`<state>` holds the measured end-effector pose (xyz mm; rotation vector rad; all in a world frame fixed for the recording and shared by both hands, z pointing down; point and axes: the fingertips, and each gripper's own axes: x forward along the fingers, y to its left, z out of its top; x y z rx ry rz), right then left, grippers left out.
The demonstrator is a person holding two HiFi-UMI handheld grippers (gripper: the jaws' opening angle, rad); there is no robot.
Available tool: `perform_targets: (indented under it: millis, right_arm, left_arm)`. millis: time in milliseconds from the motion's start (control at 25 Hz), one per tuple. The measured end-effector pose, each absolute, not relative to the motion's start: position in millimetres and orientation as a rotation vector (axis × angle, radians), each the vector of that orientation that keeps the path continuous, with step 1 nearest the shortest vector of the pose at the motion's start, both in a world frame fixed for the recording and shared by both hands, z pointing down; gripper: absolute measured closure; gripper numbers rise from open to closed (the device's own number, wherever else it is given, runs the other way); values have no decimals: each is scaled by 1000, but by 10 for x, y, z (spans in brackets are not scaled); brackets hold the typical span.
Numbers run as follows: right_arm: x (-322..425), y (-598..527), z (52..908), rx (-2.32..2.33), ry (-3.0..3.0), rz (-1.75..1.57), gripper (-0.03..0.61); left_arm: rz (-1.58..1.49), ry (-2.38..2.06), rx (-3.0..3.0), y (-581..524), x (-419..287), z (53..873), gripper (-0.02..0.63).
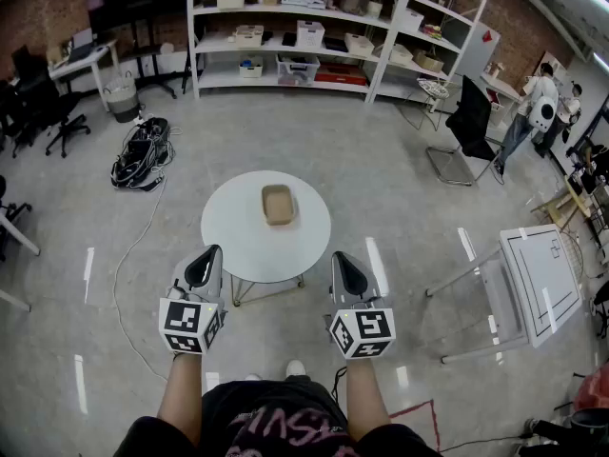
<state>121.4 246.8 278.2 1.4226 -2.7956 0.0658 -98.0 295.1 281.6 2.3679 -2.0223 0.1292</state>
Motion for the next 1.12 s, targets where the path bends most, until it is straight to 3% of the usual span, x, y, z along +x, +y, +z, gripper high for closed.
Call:
perform_targets:
  millis: [1120]
  right_arm:
    - [1021, 2595, 2778, 1465, -2740, 39, 569]
  left_arm:
    - [115, -1946, 2373, 3044, -1188, 2881, 611]
